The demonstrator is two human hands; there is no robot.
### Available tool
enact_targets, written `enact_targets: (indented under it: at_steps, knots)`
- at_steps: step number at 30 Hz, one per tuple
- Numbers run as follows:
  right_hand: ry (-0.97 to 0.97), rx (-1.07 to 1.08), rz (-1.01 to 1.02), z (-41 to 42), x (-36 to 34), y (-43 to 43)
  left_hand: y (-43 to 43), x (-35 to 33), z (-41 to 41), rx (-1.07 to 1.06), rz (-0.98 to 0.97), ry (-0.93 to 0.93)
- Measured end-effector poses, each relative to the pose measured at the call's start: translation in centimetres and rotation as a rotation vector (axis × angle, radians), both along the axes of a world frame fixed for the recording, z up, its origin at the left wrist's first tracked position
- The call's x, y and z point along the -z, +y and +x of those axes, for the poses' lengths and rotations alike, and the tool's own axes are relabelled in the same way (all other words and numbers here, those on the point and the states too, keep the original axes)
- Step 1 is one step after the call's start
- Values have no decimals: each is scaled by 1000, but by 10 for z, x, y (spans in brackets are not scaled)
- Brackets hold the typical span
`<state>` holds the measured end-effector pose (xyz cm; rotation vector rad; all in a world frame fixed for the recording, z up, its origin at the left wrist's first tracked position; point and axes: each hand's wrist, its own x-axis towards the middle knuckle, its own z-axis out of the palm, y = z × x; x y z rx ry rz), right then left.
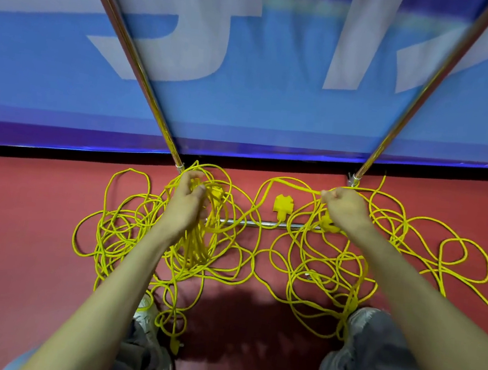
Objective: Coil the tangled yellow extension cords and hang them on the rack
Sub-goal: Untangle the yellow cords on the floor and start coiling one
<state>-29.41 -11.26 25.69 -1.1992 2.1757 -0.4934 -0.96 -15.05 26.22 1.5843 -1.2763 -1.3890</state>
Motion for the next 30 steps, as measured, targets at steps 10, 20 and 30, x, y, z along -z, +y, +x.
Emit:
enact_targets:
  at_steps: [10, 20, 30]
  knots:
    - [-436, -313, 39, 62, -29, 11, 20, -9, -26, 218, -174, 120]
    - [-593, -261, -120, 72, -43, 14, 37, -9, -42, 238, -147, 111]
    - [-1396, 211, -186, 78, -50, 9, 44, -16, -46, 406, -130, 163]
